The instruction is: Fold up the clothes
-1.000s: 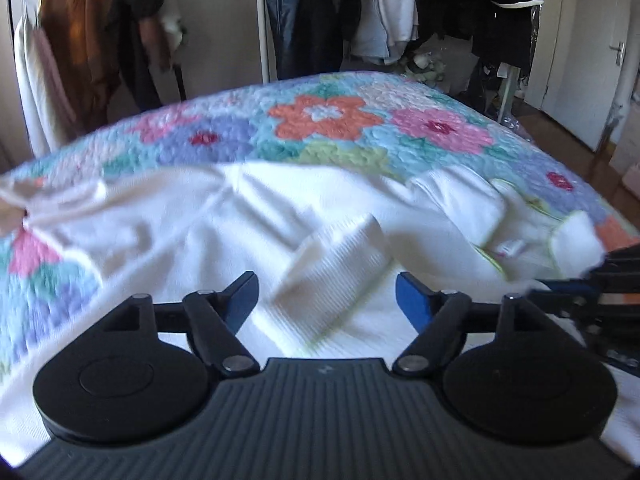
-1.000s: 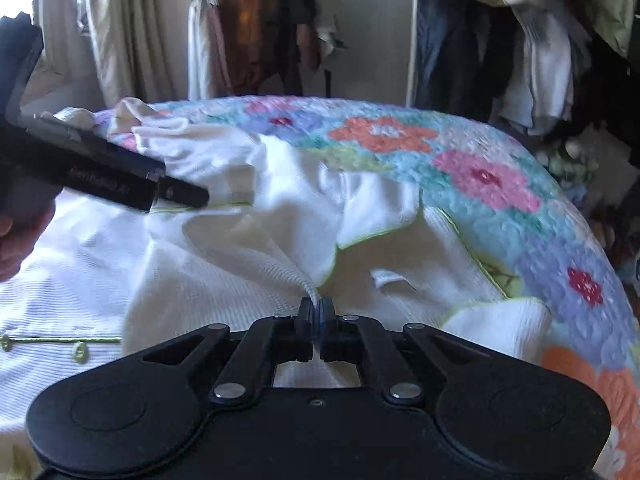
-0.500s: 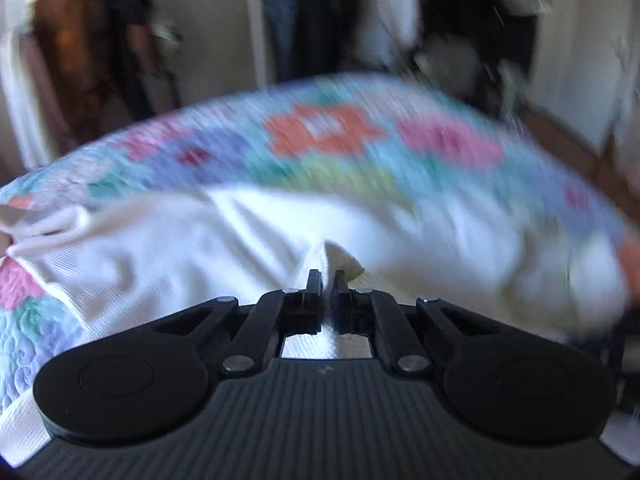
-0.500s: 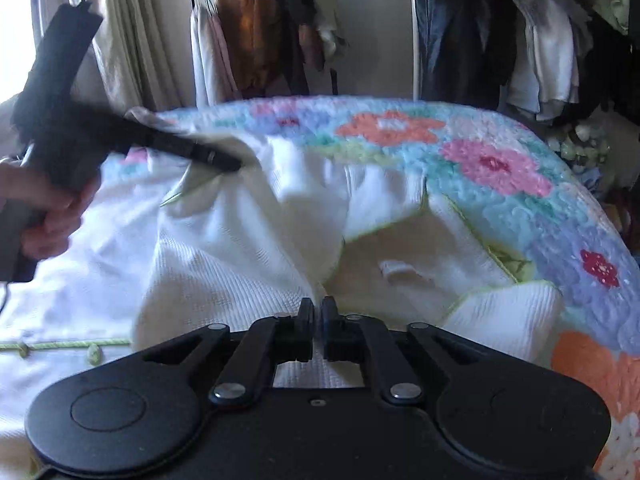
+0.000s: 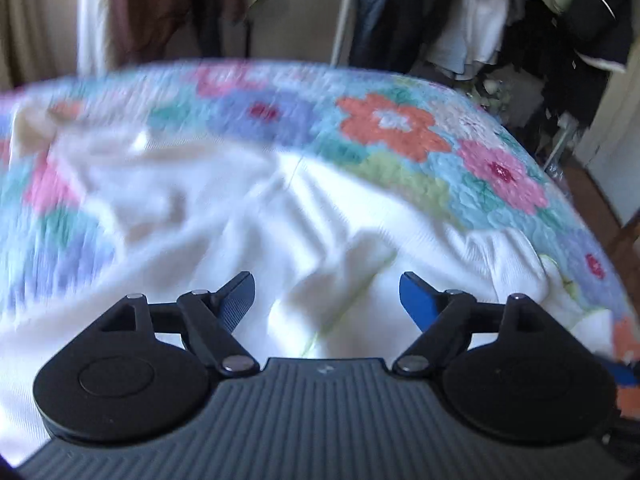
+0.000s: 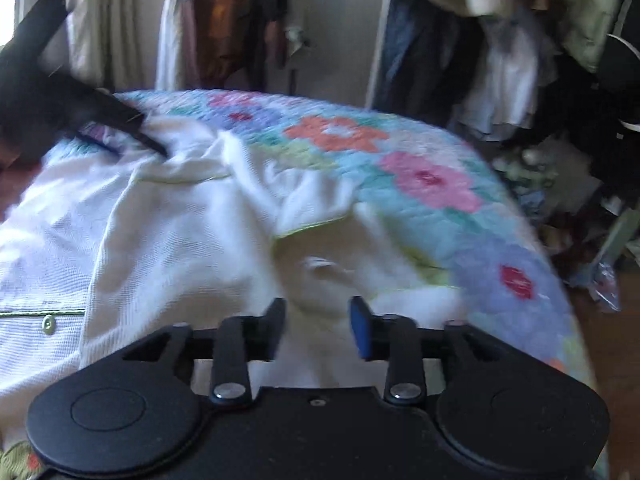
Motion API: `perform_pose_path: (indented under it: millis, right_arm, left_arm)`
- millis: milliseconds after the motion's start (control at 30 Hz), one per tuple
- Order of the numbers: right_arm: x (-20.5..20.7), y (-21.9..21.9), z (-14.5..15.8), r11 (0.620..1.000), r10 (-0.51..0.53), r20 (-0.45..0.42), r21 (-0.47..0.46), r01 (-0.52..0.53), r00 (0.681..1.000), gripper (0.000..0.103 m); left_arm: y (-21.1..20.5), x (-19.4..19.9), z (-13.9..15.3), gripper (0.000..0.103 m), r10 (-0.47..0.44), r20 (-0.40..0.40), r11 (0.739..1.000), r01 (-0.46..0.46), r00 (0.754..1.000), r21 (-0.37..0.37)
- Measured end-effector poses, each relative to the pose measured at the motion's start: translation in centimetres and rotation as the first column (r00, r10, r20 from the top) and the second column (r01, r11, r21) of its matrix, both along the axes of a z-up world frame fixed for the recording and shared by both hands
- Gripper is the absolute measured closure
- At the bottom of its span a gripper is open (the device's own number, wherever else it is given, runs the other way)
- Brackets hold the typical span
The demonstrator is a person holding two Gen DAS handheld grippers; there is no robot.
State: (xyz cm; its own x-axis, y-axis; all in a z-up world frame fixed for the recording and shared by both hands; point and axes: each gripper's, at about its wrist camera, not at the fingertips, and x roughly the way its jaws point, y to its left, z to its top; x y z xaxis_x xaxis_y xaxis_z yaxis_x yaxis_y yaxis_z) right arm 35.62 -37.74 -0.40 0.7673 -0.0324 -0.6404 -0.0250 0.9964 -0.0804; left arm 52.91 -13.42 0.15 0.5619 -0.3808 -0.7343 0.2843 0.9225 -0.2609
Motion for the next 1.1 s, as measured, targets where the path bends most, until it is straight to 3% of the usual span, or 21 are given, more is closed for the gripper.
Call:
perform_pose_path:
  millis: [100, 167, 200, 233, 267, 367, 467, 567, 667, 733, 767, 800, 833, 867, 967, 1100]
  right_arm:
    - [-2.8, -3.2, 1.0, 0.990, -0.055, -0.031, 0.131, 0.059, 0.998, 0.057]
    - [-5.0, -5.9, 1.4, 0.963, -0.066, -0.069, 0.256, 0.082, 0.995, 0.053]
    - [-6.4, -7.1, 1.7, 0.943, -0.059, -0.061, 0.325, 0.075, 0.996, 0.051]
    - [-7.9, -8.2, 2.0, 0.917, -0.064, -0.047, 0.392, 0.077, 0.997, 0.039]
    - [-9.3, -9.1, 2.2, 0.890, -0.086, -0.038, 0.446, 0.094, 0.996, 0.030]
    - [-12.6, -11.1, 2.4, 0.817, -0.157, -0.046, 0.556, 0.156, 0.987, 0.026]
    - [-13.9, -11.1, 1.4, 0.809, -0.232, -0.134, 0.524, 0.268, 0.963, 0.026]
    - [-14.3, -9.6, 0.7, 0.859, -0.174, -0.174, 0.453, 0.236, 0.969, 0.026]
    - [-14.4, -7.9, 0.7, 0.928, -0.113, -0.217, 0.325, 0.180, 0.970, 0.026]
    - [-14.6, -6.7, 1.0, 0.958, -0.073, -0.220, 0.256, 0.130, 0.973, 0.026]
    - [-14.8, -6.4, 1.0, 0.965, -0.045, -0.206, 0.244, 0.095, 0.977, 0.026]
    - [-15.2, -6.3, 0.9, 0.968, -0.023, -0.194, 0.242, 0.070, 0.981, 0.027]
    - [-15.5, -6.3, 0.7, 0.969, -0.008, -0.184, 0.240, 0.052, 0.983, 0.027]
    - [-15.5, -6.3, 0.5, 0.968, -0.016, -0.174, 0.242, 0.059, 0.985, 0.027]
    - [-15.4, -5.6, 0.0, 0.941, -0.075, -0.131, 0.318, 0.114, 0.988, 0.027]
    - [-14.7, -4.1, 0.1, 0.959, -0.069, -0.107, 0.266, 0.095, 0.992, 0.029]
  left_arm:
    - [1.8, -3.5, -1.3, 0.027, -0.036, -0.087, 0.995, 0.028, 0.996, -0.091]
    - [1.6, -7.0, -1.9, 0.029, -0.073, -0.114, 0.991, 0.059, 0.991, -0.122]
    - [1.5, -8.7, -2.3, 0.041, -0.092, -0.126, 0.988, 0.074, 0.988, -0.137]
    - [1.4, -10.5, -2.6, 0.051, -0.111, -0.139, 0.984, 0.089, 0.984, -0.152]
    - [0.9, -12.2, -2.8, 0.068, -0.126, -0.150, 0.983, 0.103, 0.981, -0.155]
    - [-0.5, -16.7, -3.2, 0.072, -0.143, -0.165, 0.979, 0.115, 0.976, -0.168]
    - [-1.7, -20.3, -3.4, 0.068, -0.144, -0.165, 0.977, 0.114, 0.976, -0.177]
    - [-2.7, -23.4, -3.6, 0.056, -0.172, -0.150, 0.974, 0.146, 0.974, -0.173]
    - [-3.8, -25.4, -3.8, 0.042, -0.211, -0.126, 0.967, 0.188, 0.969, -0.173]
    - [-4.0, -25.9, -3.7, 0.039, -0.201, -0.107, 0.965, 0.178, 0.974, -0.193]
    - [-4.2, -25.9, -3.6, 0.041, -0.189, -0.100, 0.965, 0.165, 0.977, -0.204]
    - [-4.7, -26.0, -3.7, 0.052, -0.198, -0.078, 0.964, 0.180, 0.977, -0.195]
    - [-5.2, -26.0, -3.7, 0.067, -0.211, -0.054, 0.963, 0.198, 0.976, -0.184]
    - [-5.8, -26.1, -3.8, 0.101, -0.223, -0.030, 0.961, 0.215, 0.974, -0.172]
    - [-7.5, -26.7, -4.1, 0.103, -0.236, 0.036, 0.967, 0.238, 0.971, -0.096]
    - [-5.9, -27.8, -4.1, 0.103, -0.128, 0.057, 0.989, 0.132, 0.990, -0.066]
